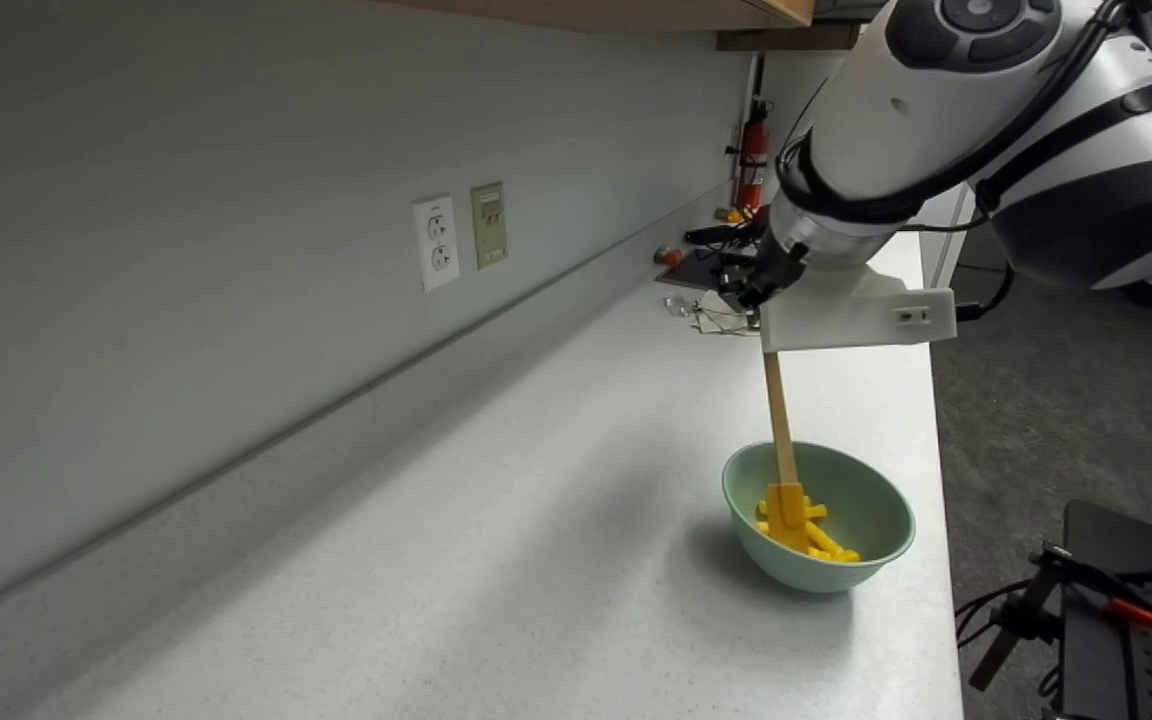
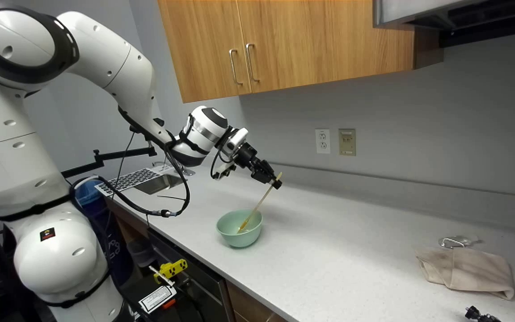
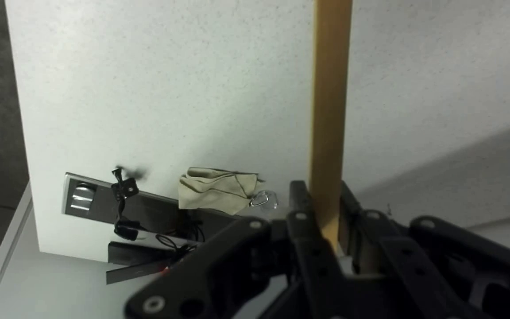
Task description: Use the wooden cooking stick to stir the contents of the green bowl
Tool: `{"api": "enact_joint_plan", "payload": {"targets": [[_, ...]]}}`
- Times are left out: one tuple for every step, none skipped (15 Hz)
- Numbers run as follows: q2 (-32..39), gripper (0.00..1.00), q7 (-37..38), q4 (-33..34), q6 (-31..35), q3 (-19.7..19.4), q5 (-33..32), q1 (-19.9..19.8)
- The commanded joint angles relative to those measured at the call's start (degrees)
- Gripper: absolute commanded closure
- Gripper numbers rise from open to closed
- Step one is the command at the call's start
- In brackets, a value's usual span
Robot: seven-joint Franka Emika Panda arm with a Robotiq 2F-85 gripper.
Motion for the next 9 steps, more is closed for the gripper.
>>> {"api": "enact_joint_plan", "payload": {"targets": [[-1.4, 0.96, -3.7, -0.2, 2.0, -0.5, 4.4, -0.3], [-1.2, 0.96, -3.1, -0.1, 1.4, -0.3, 3.9, -0.4], [-0.7, 0.96, -2.0, 0.0, 0.6, -0.2, 2.6, -0.5], [-0.2, 0.96, -2.0, 0.0, 0.1, -0.1, 2.4, -0.5], [0.0, 0.96, -1.5, 0.0, -0.4, 0.0, 1.7, -0.5], [0.3, 0.96, -0.4, 0.0, -1.2, 0.1, 0.0, -0.6], [0.5, 0.96, 0.0, 0.0, -1.8, 0.1, -0.9, -0.5], [0.8, 0.96, 0.5, -0.1, -2.2, 0.1, -1.8, -0.5], [1.1, 0.96, 0.8, 0.0, -2.6, 0.1, -2.3, -0.4]]}}
